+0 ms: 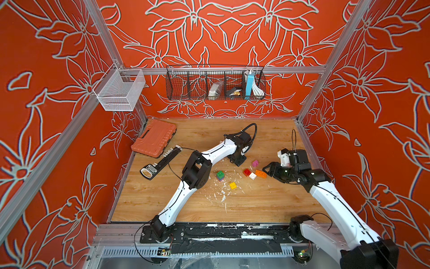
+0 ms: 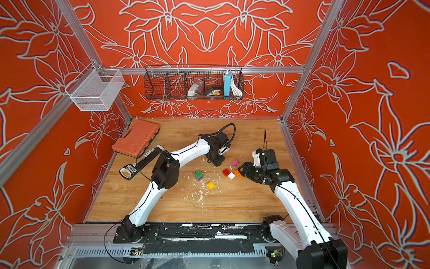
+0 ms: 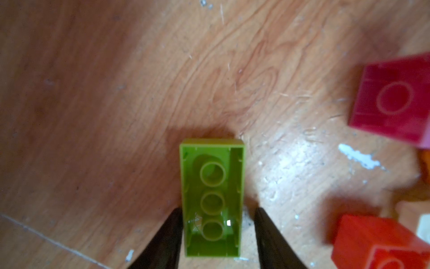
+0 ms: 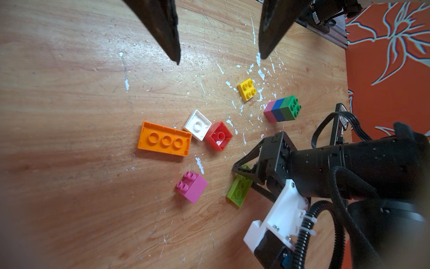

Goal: Assemble the letter r with lego
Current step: Pick up the lego brick from the center of the board.

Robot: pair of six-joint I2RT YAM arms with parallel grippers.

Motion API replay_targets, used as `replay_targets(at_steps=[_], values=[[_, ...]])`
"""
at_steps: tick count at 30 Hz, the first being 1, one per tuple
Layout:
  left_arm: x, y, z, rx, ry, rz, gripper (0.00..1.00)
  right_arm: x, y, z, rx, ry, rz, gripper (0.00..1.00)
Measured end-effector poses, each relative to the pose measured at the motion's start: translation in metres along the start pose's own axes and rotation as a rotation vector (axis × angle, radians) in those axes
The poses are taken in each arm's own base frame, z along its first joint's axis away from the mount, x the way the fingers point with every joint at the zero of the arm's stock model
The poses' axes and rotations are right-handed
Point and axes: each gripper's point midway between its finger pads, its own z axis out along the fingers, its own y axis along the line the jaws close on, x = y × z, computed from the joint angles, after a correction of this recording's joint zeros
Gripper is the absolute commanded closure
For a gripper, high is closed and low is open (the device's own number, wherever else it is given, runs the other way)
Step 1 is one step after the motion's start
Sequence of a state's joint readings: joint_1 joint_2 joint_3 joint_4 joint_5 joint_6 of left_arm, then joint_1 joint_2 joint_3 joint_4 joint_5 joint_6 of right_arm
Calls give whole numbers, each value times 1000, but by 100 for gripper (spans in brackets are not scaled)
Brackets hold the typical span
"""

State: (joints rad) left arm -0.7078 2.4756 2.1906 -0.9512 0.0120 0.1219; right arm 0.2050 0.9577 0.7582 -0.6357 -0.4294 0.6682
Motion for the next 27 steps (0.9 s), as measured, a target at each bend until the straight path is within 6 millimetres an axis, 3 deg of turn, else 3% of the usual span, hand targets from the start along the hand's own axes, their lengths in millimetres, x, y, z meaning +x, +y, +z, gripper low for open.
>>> replay_targets(at_steps=[8, 12, 15, 17, 19, 22, 25, 27], values=[[12, 1, -7, -8, 29, -5, 81, 0, 0, -1, 1, -2, 0, 45], [9, 1, -39, -3, -2, -23, 88, -5, 6, -7, -16, -34, -14, 43], [-6, -3, -94, 45, -116, -62, 98, -18, 21, -19, -72, -109, -49, 37], [-14, -5, -143, 94, -219, -91, 100, -29, 37, -29, -136, -170, -81, 33], [-17, -5, -203, 154, -354, -126, 100, -41, 55, -39, -212, -228, -114, 28], [-8, -7, -280, 237, -531, -167, 100, -57, 87, -53, -339, -281, -163, 25], [12, -18, -327, 328, -651, -190, 100, -72, 124, -68, -456, -294, -229, 21], [27, -29, -342, 392, -695, -201, 100, -77, 148, -79, -513, -299, -291, 20]])
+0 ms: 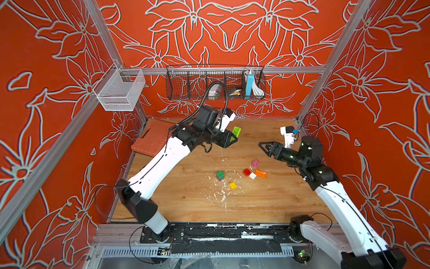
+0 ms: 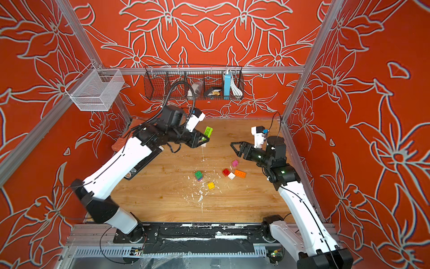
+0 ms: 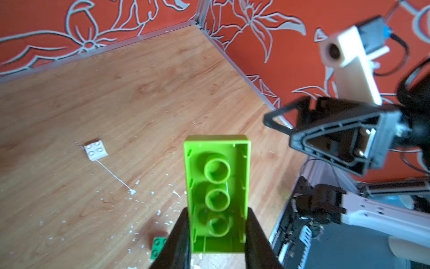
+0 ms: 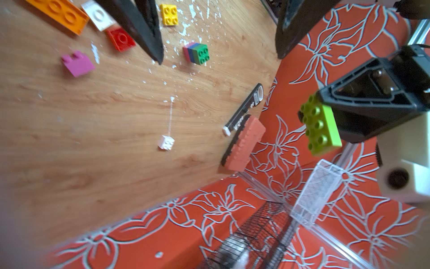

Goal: Assemble the letter r with lego
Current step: Pick up the lego brick from the center of the board.

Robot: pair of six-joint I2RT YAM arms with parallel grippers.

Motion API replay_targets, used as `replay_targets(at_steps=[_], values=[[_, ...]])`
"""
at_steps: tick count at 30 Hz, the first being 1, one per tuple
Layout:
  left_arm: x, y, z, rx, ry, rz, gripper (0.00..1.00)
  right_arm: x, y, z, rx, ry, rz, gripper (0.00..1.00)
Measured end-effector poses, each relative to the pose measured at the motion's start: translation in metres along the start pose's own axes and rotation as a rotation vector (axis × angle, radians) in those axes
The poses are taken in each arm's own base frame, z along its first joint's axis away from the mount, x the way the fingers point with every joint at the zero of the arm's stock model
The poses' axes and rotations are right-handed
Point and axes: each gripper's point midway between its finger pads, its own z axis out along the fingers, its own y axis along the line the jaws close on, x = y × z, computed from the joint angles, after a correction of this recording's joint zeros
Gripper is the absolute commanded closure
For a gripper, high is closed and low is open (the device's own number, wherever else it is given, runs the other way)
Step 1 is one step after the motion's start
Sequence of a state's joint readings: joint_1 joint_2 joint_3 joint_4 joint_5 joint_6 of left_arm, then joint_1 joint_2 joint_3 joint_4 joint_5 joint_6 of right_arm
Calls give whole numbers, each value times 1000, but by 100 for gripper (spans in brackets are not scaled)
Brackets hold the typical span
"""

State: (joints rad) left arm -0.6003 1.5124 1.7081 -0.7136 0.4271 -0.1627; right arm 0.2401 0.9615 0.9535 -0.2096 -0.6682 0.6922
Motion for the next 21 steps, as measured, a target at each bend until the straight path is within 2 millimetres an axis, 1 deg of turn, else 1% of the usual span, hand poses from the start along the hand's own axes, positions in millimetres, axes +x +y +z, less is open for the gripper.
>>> replay_targets(at_steps=[2, 3, 7, 10, 13, 16, 21], values=[[8, -10, -10, 57, -26, -32, 100, -7, 26, 3, -66, 6, -68, 19], [13, -14, -14, 95, -42, -56, 100, -9, 42, 4, -108, 11, -111, 19], [27, -24, -25, 224, -105, -146, 100, -10, 98, 1, -273, 28, -221, 18], [29, -37, -34, 322, -156, -165, 100, -6, 129, -1, -403, 35, -263, 18], [24, -54, -48, 403, -199, -141, 100, -1, 148, 0, -493, 54, -270, 18], [14, -71, -66, 473, -248, -86, 100, 2, 161, -1, -549, 67, -260, 17], [7, -92, -89, 547, -290, -11, 100, -9, 180, -9, -620, 29, -213, 15]])
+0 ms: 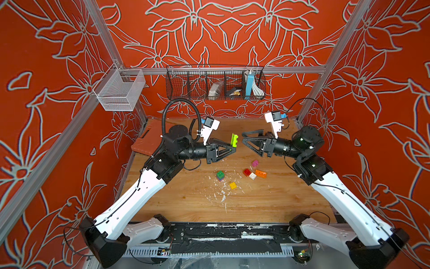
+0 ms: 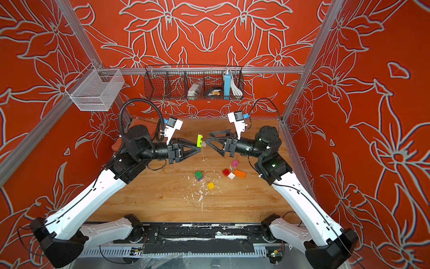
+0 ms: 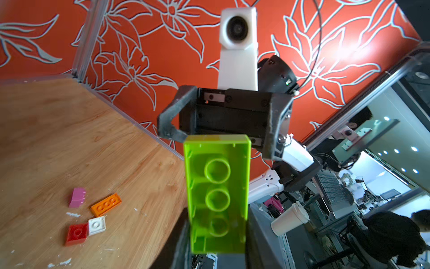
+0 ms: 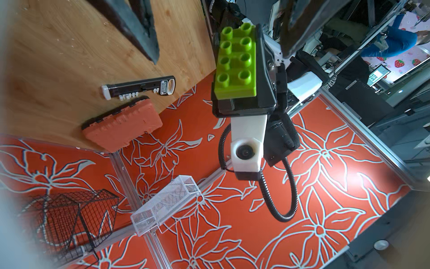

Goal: Assemble the letter r with lego
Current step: Pick up the lego brick from the center of the board.

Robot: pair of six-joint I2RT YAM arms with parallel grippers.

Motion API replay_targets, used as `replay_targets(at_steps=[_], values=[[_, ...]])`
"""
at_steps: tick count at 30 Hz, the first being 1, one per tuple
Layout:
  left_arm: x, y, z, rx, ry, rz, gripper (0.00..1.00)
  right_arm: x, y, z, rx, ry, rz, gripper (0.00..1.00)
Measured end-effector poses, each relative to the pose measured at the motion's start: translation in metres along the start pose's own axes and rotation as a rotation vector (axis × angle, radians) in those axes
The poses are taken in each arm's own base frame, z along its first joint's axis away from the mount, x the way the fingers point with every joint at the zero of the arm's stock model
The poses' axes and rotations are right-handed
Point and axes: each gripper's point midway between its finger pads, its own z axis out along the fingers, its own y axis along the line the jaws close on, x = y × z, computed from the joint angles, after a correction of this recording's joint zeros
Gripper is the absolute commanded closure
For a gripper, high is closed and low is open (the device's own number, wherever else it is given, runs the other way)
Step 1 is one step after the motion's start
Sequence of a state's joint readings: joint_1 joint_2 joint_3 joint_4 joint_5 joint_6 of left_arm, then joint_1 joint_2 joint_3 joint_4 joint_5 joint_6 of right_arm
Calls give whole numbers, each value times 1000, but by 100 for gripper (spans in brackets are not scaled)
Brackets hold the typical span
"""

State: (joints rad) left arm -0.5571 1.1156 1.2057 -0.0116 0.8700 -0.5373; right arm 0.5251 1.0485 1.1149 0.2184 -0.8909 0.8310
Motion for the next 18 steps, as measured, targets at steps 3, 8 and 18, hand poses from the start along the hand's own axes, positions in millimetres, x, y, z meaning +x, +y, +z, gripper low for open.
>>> replay_targets(at_steps=[3, 8, 18], values=[[-5, -11, -2, 35, -5, 25, 100, -10, 16, 1, -56, -38, 8, 15], [-11, -21, -2, 74, -16, 39, 100, -12, 37, 5, -129, -48, 15, 16], [-13, -29, -2, 103, -19, 49, 100, -5, 50, 17, -154, -11, 38, 28]])
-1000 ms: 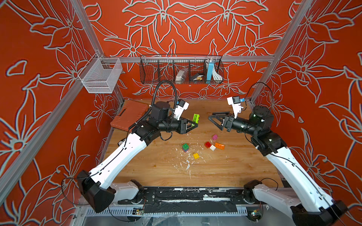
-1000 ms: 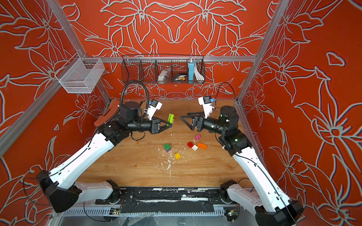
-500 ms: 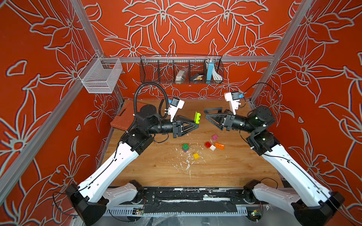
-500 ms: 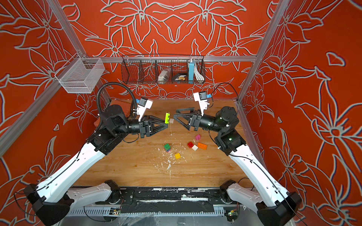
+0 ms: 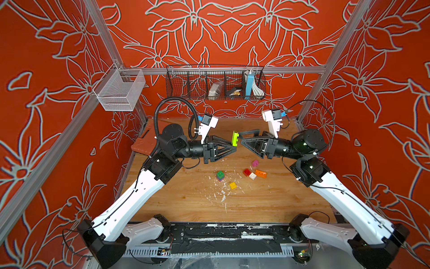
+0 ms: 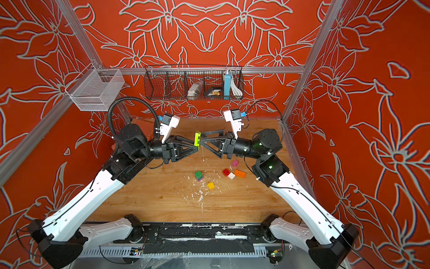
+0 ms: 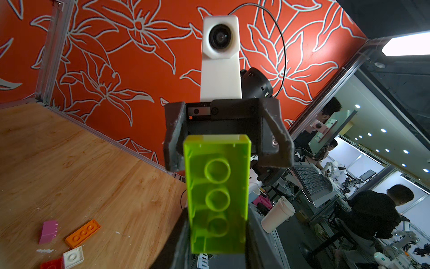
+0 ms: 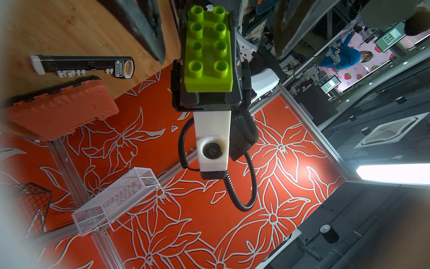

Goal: Assemble the letter r with lego
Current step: Pick up the lego brick from the center of the board.

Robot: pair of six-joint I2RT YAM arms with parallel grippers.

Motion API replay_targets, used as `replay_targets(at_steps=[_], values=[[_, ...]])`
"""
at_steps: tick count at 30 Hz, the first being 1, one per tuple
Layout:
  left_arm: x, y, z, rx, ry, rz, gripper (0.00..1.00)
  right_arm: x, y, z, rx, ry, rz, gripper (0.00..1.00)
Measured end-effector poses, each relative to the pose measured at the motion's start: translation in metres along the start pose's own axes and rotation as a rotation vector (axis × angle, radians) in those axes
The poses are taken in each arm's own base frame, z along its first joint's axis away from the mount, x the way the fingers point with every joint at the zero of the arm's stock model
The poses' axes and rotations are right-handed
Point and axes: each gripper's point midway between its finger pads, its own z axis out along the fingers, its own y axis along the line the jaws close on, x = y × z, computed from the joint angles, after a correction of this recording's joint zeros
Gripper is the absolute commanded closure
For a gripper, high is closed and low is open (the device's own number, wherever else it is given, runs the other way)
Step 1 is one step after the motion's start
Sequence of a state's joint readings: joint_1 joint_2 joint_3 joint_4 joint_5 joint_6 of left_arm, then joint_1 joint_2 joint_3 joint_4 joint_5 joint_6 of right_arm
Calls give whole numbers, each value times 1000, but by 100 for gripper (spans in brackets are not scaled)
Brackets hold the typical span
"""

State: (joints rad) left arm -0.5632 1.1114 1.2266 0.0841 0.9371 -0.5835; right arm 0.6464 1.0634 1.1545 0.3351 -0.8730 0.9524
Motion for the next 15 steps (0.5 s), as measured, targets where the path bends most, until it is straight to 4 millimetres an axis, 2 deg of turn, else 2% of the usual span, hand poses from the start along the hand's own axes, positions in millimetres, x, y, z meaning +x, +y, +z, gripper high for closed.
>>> replay_targets(at_steps=[6, 15], values=[[0, -1, 0, 2, 2, 1, 100, -5, 6, 3, 1, -9, -12, 37], [1, -1, 1, 5, 3, 3, 100, 1, -5, 7, 33, 8, 18, 50]])
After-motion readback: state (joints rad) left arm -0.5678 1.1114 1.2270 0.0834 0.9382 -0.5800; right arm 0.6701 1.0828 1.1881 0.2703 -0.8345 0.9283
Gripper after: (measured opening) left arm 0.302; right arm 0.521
